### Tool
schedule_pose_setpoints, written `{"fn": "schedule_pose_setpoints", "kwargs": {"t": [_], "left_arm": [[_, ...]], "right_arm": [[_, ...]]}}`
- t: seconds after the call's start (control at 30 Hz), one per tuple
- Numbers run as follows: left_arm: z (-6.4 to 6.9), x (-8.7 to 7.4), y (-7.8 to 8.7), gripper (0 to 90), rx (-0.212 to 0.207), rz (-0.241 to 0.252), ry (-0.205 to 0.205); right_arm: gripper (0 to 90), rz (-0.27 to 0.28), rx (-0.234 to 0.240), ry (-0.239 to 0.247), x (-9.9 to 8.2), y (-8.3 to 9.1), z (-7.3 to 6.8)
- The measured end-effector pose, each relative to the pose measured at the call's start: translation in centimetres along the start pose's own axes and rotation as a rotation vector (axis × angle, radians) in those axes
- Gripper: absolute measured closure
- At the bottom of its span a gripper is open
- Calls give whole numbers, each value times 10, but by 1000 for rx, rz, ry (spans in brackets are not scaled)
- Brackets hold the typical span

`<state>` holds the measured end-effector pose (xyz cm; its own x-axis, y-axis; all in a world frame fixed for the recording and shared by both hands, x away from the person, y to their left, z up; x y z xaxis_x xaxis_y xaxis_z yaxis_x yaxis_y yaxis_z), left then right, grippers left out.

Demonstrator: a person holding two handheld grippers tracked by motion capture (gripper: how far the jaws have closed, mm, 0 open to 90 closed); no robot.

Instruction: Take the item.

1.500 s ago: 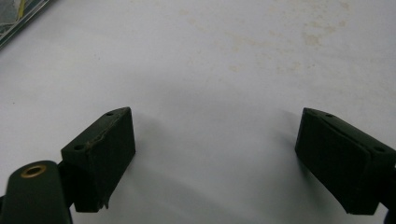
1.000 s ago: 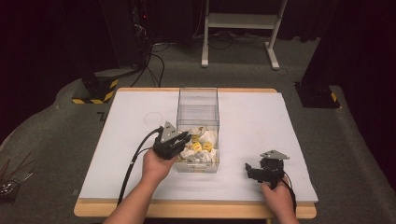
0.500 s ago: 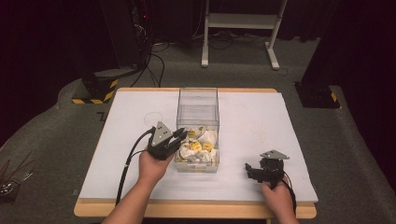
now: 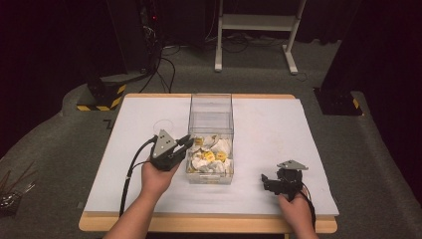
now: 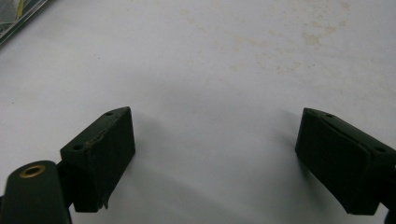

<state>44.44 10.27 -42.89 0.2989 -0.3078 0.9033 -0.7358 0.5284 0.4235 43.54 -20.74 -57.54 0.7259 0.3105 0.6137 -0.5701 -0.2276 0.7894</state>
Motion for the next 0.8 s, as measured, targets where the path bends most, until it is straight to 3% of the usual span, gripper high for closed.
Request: {"fn": "schedule_pose_setpoints", "kwargs": {"t": [0.8], "left_arm": [[-42,-9,29,799,65,27,59]], "right_arm": [[118,1,-1,2,0,0,0]]}}
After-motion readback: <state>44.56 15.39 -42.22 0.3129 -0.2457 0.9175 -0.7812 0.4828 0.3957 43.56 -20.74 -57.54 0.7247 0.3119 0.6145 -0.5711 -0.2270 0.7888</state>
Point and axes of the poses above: each handheld gripper's, and its own axes: y roughly backward along the jaws, x roughly out of its top, z roughly to its right, the point moved 10 cm from there along -y, roughly forward along the jaws, and after that the axes turned 7 degrees about -z, right-handed, at the moved point
